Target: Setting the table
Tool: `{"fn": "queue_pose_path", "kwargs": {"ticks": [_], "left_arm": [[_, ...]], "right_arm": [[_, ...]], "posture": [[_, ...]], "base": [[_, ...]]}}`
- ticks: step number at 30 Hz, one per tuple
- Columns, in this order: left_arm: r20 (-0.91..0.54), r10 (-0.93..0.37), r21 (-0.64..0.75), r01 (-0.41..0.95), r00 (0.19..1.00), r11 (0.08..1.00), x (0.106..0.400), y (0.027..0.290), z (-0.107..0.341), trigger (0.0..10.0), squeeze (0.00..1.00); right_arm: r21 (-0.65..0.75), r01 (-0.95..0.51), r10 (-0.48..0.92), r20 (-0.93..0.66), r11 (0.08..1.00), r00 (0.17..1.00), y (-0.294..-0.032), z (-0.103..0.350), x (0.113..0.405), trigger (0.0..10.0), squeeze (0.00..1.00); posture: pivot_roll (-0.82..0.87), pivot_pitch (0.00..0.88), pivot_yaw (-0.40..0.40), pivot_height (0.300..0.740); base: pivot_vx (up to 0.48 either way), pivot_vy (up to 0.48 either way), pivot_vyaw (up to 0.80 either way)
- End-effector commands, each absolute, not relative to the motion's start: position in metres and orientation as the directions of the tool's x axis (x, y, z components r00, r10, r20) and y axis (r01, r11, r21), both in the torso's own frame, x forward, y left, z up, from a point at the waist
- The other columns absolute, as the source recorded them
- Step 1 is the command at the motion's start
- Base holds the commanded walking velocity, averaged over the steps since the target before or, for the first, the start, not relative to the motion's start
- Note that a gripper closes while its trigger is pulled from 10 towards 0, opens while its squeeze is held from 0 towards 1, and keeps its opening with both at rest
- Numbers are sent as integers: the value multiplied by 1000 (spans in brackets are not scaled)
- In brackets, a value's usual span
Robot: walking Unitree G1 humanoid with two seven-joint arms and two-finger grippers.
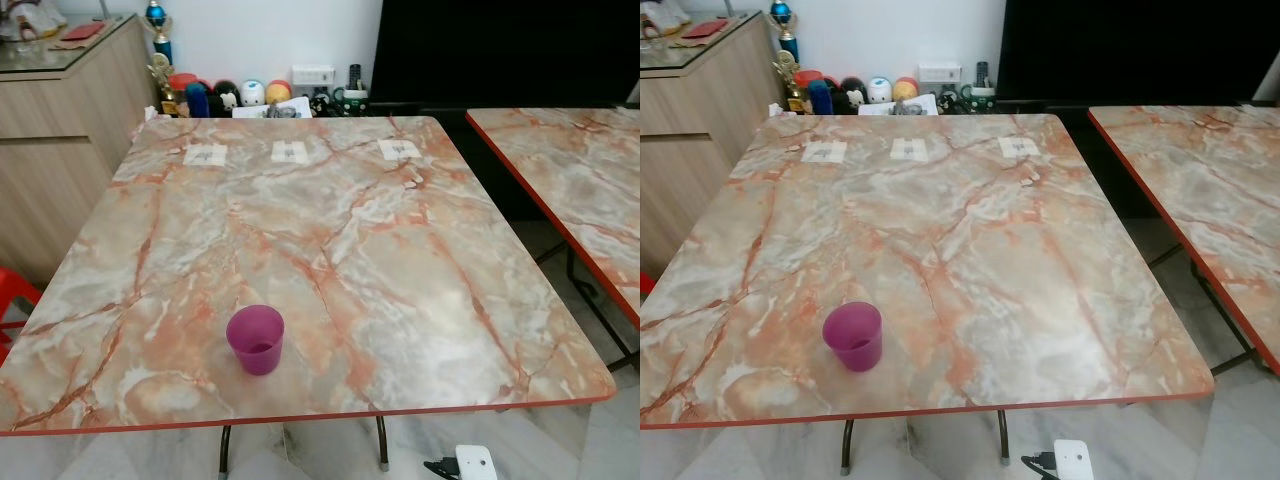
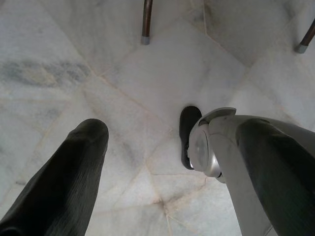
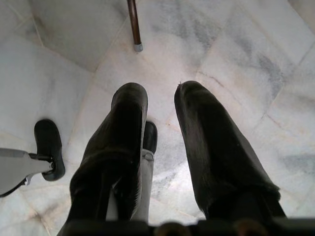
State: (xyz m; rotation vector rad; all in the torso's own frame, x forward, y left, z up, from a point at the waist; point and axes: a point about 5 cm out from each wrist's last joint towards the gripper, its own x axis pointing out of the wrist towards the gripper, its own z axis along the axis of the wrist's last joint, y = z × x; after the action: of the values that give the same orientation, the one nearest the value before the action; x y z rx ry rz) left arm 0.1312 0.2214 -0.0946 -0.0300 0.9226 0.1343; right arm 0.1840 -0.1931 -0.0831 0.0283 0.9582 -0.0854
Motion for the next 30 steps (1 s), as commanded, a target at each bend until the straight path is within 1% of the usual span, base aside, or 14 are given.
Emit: {"fn": "queue_pose_path", "kwargs": {"ticks": [1,30], "left_arm": [[-812,93,24,-127,576,992,124,219,-98,10000,0],[-809,93,21,-130,580,991,124,220,-97,10000,0]], "right_arm": [[-20,111,-80,-816,994,572,-198,-84,181,10000,0],[-20,123,-87,-813,992,576,-197,-83,182,10000,0]], "posture": [[29,60,-4,740],[32,72,-2,740]], "base": [[0,0,0],[0,0,0]]}}
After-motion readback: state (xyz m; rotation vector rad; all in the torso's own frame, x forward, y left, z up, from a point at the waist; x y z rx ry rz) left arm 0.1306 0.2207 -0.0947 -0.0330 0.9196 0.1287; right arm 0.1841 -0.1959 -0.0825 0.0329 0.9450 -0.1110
